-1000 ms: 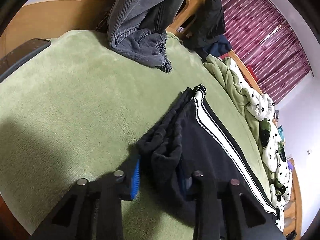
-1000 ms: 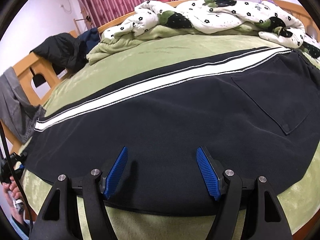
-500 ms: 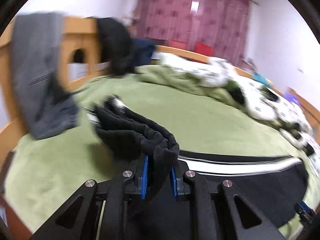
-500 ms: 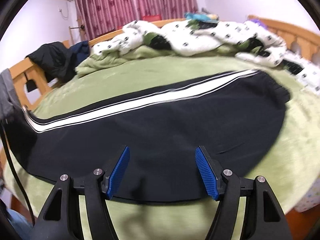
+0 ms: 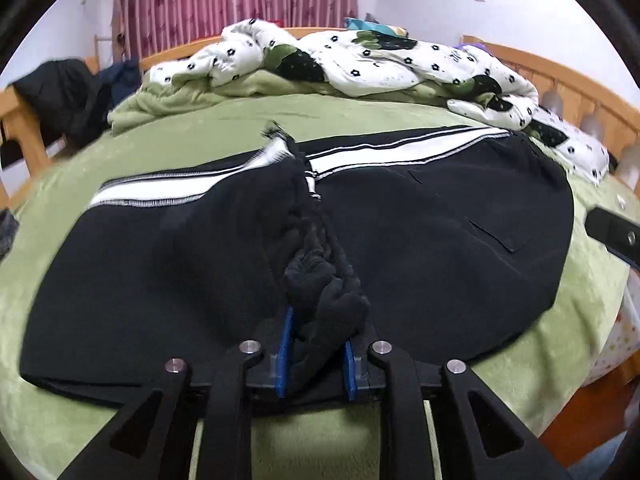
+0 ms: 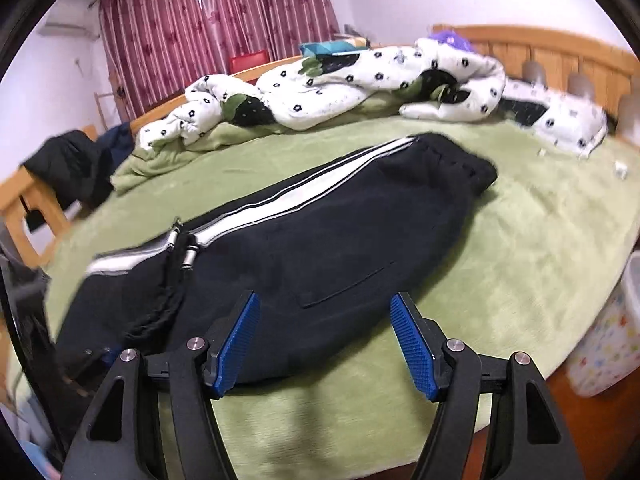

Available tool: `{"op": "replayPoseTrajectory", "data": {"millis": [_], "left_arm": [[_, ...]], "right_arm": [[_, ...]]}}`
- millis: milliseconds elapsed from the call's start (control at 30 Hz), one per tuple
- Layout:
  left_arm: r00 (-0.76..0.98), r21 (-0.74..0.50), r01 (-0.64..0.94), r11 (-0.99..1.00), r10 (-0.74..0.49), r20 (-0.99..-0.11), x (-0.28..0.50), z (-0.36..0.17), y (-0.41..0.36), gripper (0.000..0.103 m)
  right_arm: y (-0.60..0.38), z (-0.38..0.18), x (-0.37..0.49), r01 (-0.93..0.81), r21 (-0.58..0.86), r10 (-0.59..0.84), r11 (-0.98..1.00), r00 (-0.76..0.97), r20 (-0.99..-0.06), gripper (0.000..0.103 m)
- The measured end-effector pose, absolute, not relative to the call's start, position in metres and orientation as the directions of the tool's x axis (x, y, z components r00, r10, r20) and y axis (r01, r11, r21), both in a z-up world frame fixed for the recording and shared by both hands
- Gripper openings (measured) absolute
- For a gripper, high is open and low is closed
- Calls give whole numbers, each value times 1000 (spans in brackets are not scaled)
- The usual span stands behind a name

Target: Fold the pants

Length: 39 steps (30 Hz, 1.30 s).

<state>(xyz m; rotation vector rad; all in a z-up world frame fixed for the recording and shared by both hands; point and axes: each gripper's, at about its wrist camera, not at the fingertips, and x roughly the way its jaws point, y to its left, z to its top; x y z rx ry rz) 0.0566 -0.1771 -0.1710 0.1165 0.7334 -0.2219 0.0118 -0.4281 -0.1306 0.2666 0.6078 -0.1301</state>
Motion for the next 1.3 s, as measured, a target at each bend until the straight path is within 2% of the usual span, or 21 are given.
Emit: {"op": "replayPoseTrajectory", "data": {"millis": [100, 167, 200, 233, 300, 500, 567, 700, 800, 867, 900, 967, 1000, 1033, 1067, 1133, 1167, 1267, 1300], "left_arm": [[689, -58, 298, 953, -257, -677, 46, -153, -154, 32], [701, -92, 311, 946, -294, -650, 28, -142, -131, 57], [730, -92, 303, 949, -293, -617, 16, -135, -113, 75], [757, -84, 291, 953, -283, -589, 8, -131, -98, 77], [799, -33, 241, 970, -217, -560, -8, -125, -64, 77], [768, 95, 89, 991, -7, -640, -4, -141, 14, 77], [751, 123, 69, 990, 29, -659, -2, -148, 28, 77], [735, 60, 91, 994, -26, -678, 4, -155, 40, 77], [735, 55, 90, 994, -29, -678, 11, -162, 39, 77], [729, 44, 98, 994, -41, -683, 20, -168, 35, 77], [723, 31, 97, 995, -49, -689, 24, -172, 35, 77], [737, 5, 81, 997, -56, -674, 28, -174, 35, 71], [746, -17, 76, 997, -68, -662, 28, -172, 37, 64], [749, -31, 72, 997, -75, -658, 26, -169, 39, 61], [755, -47, 66, 997, -80, -651, 24, -166, 41, 61], [767, -81, 56, 995, -95, -634, 20, -164, 48, 61], [758, -90, 56, 994, -101, -645, 20, -165, 51, 61], [721, -72, 61, 996, -94, -686, 22, -175, 51, 61], [716, -71, 71, 995, -101, -691, 19, -175, 52, 61]], "right_arm": [[-418, -132, 13, 168, 215, -15, 962, 821, -571, 68], [-409, -133, 18, 134, 234, 27, 963, 817, -576, 68], [-404, -135, 20, 115, 250, 54, 961, 813, -580, 68], [-398, -136, 23, 92, 270, 86, 958, 808, -583, 68], [-383, -138, 32, 30, 314, 169, 949, 793, -586, 68], [-330, -157, 72, -73, 346, 297, 935, 695, -655, 68], [-315, -167, 86, -97, 345, 322, 933, 649, -689, 63], [-297, -189, 105, -87, 351, 334, 932, 577, -745, 62], [-294, -194, 110, -65, 350, 317, 934, 600, -735, 61], [-291, -195, 112, -82, 380, 353, 921, 584, -731, 36], [-291, -196, 114, -74, 388, 355, 919, 586, -729, 36], [-295, -194, 114, -68, 408, 363, 910, 606, -708, 24], [-299, -189, 113, -72, 417, 369, 906, 618, -694, 23], [-304, -181, 111, -84, 430, 382, 899, 633, -673, 21], [-313, -166, 103, -117, 469, 414, 876, 681, -604, 19], [-321, -152, 95, -135, 450, 395, 883, 732, -555, 19], [-323, -153, 95, -121, 430, 374, 894, 729, -573, 19], [-325, -191, 109, -53, 413, 359, 909, 603, -712, 23], [-330, -201, 106, -38, 446, 378, 894, 599, -706, 23]]}}
